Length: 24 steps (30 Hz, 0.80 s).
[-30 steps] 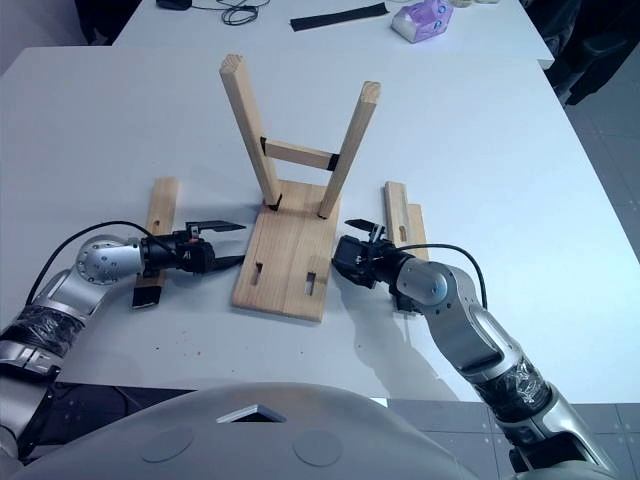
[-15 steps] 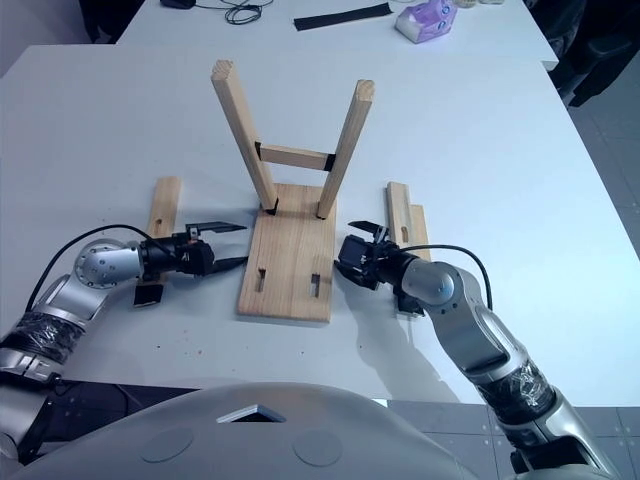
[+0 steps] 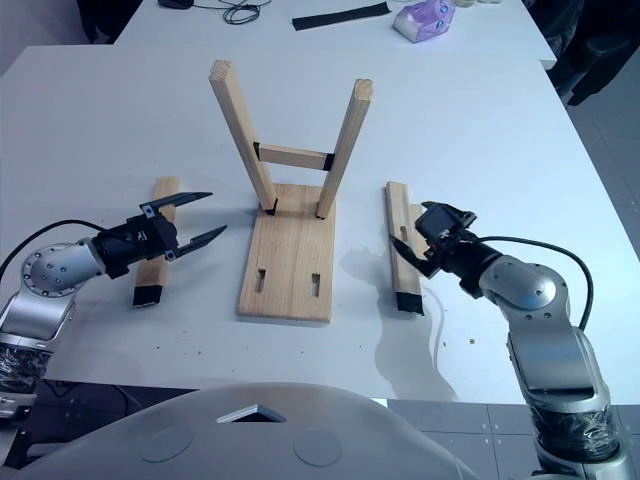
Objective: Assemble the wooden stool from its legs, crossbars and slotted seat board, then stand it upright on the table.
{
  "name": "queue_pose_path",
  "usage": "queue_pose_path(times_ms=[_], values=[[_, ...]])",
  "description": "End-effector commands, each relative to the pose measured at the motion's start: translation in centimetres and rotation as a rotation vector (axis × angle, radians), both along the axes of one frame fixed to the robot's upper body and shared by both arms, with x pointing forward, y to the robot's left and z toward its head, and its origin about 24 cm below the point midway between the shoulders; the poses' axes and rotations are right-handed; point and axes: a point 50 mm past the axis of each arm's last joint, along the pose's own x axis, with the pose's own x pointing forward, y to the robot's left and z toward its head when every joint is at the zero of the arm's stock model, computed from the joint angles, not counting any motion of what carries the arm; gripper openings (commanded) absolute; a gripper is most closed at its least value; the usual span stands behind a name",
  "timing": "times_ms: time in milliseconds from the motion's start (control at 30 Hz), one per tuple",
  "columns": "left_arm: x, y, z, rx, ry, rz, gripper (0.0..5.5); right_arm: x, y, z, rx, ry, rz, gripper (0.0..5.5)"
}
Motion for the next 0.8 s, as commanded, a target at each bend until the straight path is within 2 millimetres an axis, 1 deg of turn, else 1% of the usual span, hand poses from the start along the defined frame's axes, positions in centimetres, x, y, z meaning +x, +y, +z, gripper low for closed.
queue_pose_path(times_ms=[33, 167, 367, 800], values=[[-0.8, -0.5, -0.4, -0.020, 0.008, 0.052, 2.94, 0.2, -2.6, -0.4, -0.034, 0.027, -0.140, 3.99], [-1.3, -1.1, -0.8, -0.022, 0.007, 0.065, 2.94, 0.1, -3.3, -1.6, -0.016, 0.062, -0.196, 3.99], [-1.3, -1.7, -0.9, -0.031, 0.001, 0.067, 2.94, -0.5, -2.5, -3.7, 0.041, 0.127, -0.215, 3.99], [-1.5, -2.4, -1.5, -0.006, 0.004, 0.038, 2.94, -1.4, -1.5, -5.8, 0.039, 0.165, -0.238, 3.99]])
